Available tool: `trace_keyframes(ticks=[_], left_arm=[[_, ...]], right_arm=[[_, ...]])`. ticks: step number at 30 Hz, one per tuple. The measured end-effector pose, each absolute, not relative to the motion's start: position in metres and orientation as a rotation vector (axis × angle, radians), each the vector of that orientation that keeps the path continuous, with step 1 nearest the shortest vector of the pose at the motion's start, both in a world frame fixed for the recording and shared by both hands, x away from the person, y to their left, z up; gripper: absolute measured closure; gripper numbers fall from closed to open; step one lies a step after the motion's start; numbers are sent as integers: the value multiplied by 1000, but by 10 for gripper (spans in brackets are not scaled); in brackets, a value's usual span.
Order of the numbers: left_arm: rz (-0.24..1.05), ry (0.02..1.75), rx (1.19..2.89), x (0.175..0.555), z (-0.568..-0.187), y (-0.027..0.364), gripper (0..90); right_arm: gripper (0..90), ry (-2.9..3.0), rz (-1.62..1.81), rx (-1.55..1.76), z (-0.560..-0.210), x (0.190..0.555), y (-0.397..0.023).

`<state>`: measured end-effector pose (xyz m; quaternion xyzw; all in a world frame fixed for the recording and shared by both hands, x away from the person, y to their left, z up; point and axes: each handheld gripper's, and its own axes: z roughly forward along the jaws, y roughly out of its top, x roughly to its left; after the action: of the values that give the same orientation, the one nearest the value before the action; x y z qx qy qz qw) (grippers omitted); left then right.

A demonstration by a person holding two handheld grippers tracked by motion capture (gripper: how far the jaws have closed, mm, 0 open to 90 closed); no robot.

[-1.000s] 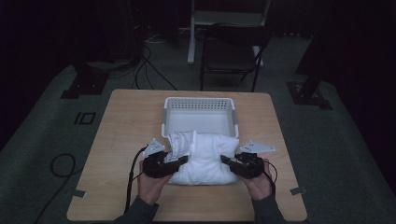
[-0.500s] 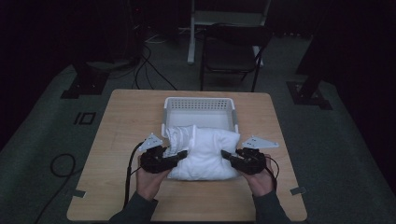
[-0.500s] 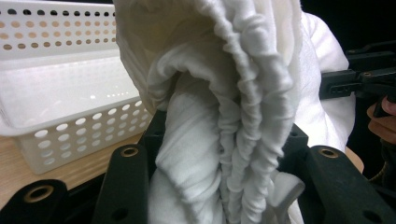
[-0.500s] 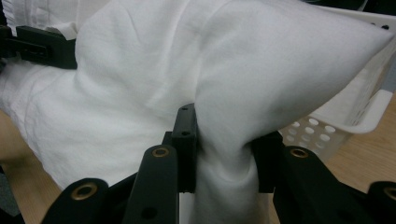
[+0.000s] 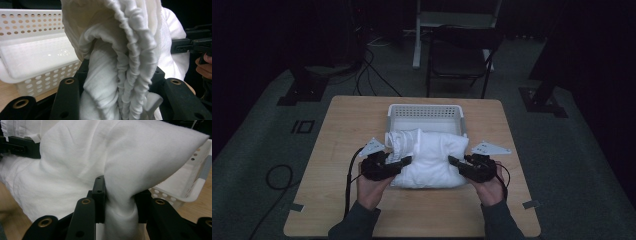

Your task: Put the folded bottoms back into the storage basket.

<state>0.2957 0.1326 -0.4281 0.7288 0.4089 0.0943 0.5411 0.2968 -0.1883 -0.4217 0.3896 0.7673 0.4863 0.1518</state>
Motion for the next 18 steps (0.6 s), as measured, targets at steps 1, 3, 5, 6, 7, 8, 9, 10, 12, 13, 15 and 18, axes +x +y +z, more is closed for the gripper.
trace_keyframes(ticks=[1, 3, 5, 6, 7, 8, 9, 10, 12, 13, 15, 18], left_arm=[[228, 969, 1733, 296, -428, 133, 527], [232, 969, 1728, 298, -426, 133, 527], [232, 969, 1727, 298, -425, 132, 527], [239, 969, 1722, 300, -424, 132, 527], [242, 968, 1721, 301, -424, 132, 527], [245, 967, 1722, 301, -423, 132, 528], [249, 966, 1719, 302, -423, 132, 527], [251, 967, 1718, 303, -423, 132, 528], [257, 969, 1719, 304, -422, 132, 528], [262, 966, 1720, 304, -422, 132, 528], [268, 966, 1721, 305, -420, 131, 528], [277, 962, 1719, 307, -418, 131, 528]], right_arm=[[699, 2198, 1397, 1112, -421, 297, -188], [699, 2190, 1401, 1107, -421, 298, -188], [700, 2185, 1407, 1105, -421, 300, -189], [699, 2180, 1413, 1105, -421, 301, -189], [699, 2171, 1417, 1104, -421, 302, -189], [700, 2165, 1416, 1098, -420, 303, -189], [699, 2161, 1416, 1093, -420, 304, -188], [699, 2158, 1416, 1088, -420, 304, -188], [699, 2152, 1420, 1088, -421, 306, -188], [699, 2150, 1423, 1085, -421, 307, -188], [699, 2145, 1426, 1082, -421, 309, -188], [700, 2132, 1436, 1080, -421, 311, -187]])
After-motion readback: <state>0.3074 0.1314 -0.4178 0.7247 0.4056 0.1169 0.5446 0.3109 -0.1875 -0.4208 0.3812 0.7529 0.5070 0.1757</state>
